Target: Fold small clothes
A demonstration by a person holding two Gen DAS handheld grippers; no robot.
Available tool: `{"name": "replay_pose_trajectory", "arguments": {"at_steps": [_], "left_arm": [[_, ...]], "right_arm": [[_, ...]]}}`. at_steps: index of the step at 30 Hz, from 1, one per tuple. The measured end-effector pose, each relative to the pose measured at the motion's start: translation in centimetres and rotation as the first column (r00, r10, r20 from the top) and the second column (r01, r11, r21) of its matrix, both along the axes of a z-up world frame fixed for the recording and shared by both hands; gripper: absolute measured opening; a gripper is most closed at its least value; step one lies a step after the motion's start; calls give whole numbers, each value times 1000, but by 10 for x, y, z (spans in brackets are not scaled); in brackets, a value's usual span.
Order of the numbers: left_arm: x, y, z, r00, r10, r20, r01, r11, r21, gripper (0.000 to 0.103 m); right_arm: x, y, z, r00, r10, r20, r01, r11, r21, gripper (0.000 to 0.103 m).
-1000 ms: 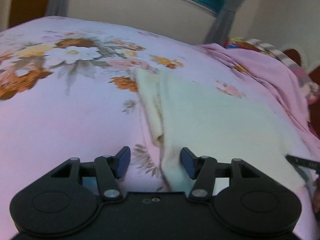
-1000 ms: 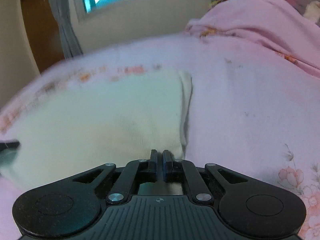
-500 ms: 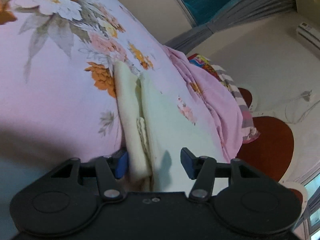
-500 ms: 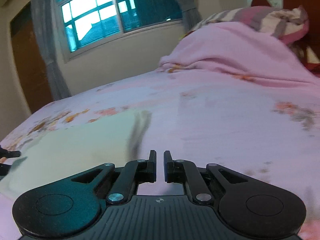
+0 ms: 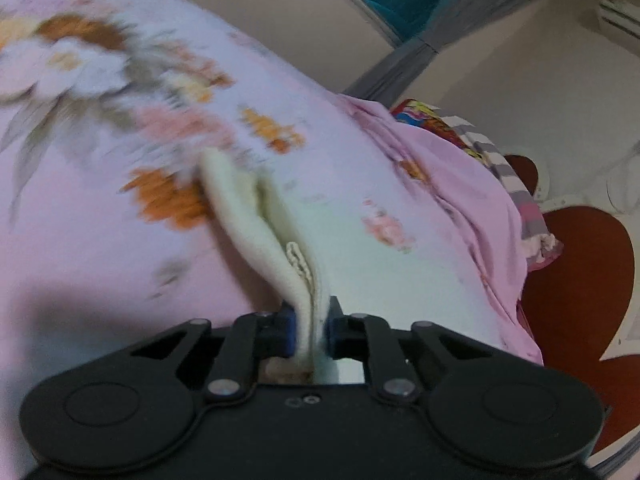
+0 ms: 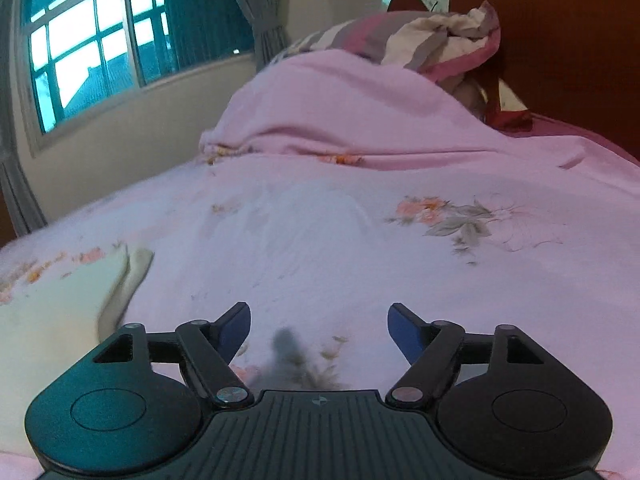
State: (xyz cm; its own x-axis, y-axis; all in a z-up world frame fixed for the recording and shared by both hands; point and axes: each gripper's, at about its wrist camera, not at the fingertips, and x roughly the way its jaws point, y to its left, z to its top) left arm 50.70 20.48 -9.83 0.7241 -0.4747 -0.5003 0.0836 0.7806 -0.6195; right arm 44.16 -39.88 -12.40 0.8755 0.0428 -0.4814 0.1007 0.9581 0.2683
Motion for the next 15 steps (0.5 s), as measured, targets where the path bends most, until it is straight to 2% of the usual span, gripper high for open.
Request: {"name": "replay_pose_trajectory", "arguments": {"at_steps": [4,7,9,13,15], "left_arm": [[20,-62,46,999,-36,-10,37,992,122,12],[36,-135,68,996,-76,-36,82,970,228,12],[47,-192,67,992,-108,-63,122,953,278,12],[64,-291,39,983,-149,-103,176,926,333,13],[68,-327,24,983,-154,-104,182,907,380,25]], "right_arm": [[-16,-23,3,999,-22,42,21,999,26,76],[-27,-43,-4,998,-34,55,28,994,103,76],[-36,-61,-15,997,-61,57,48,977,209,77],[-53,-98,-33,988,-114,105,54,887,458,77],[-57,-109,-40,984,-129,120,47,850,525,77]]}}
